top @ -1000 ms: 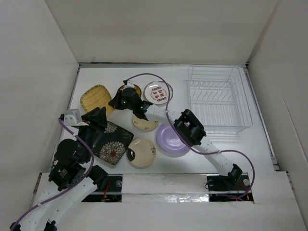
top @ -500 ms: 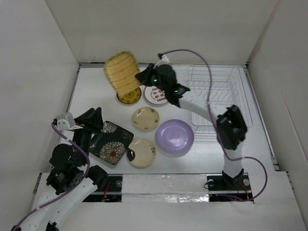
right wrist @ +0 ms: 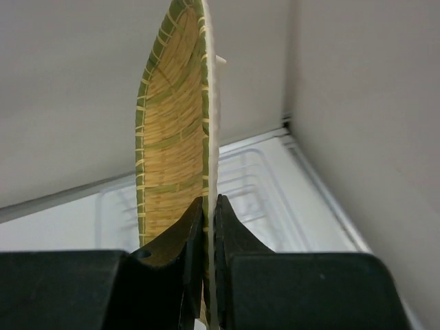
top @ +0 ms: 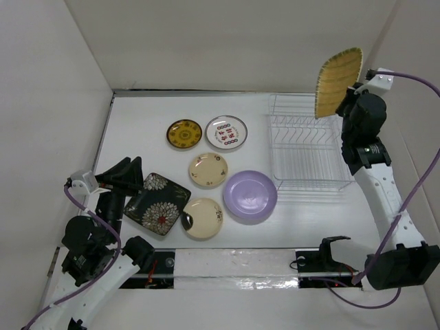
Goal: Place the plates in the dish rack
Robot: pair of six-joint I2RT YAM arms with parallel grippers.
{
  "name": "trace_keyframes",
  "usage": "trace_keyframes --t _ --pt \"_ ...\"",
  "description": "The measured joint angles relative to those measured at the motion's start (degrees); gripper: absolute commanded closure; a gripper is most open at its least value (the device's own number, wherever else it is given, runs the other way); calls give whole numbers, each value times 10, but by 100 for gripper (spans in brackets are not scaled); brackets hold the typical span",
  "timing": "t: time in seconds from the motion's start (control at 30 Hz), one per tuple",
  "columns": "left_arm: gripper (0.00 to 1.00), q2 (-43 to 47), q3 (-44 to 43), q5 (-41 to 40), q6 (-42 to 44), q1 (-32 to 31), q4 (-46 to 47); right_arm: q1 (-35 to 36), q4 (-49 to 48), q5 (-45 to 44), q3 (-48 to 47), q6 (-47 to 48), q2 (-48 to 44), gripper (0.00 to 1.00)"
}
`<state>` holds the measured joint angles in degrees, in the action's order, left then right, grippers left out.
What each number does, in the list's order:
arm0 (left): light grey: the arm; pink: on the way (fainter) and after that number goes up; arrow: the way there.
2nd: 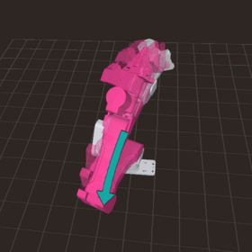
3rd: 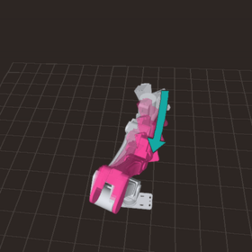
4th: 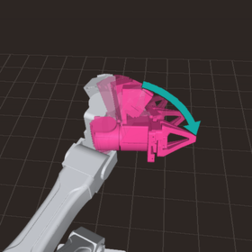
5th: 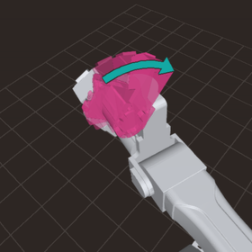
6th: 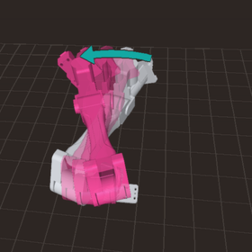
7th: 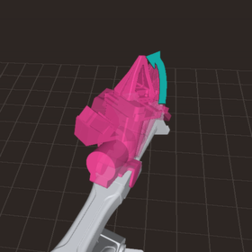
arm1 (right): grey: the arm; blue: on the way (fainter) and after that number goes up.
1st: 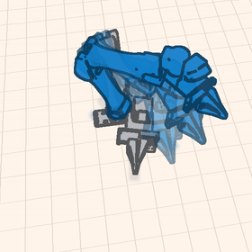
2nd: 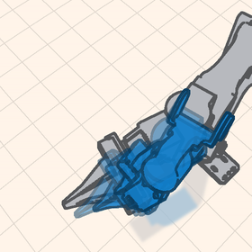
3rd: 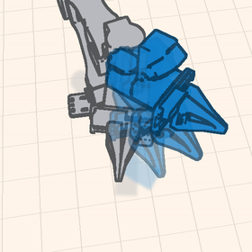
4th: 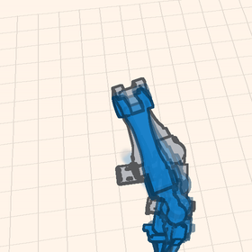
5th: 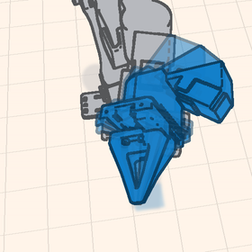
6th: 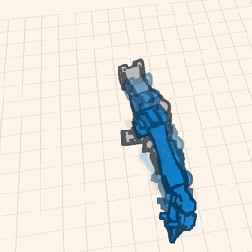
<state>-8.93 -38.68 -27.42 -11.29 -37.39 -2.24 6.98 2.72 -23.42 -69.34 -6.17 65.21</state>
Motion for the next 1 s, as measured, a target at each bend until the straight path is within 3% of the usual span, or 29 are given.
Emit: trace_keyframes --t 0.23,0.47,0.77,1.0 --pt "63 9 0 18 -5 0 -7 -101 -2 -5 17 125 73 100" --pt "62 14 0 26 -9 0 -8 -169 19 43 9 169 172 100" --pt "62 14 0 33 -12 0 -8 -174 29 93 -16 206 210 100" --pt "62 14 0 35 -12 0 -8 -162 -20 73 8 249 215 100"
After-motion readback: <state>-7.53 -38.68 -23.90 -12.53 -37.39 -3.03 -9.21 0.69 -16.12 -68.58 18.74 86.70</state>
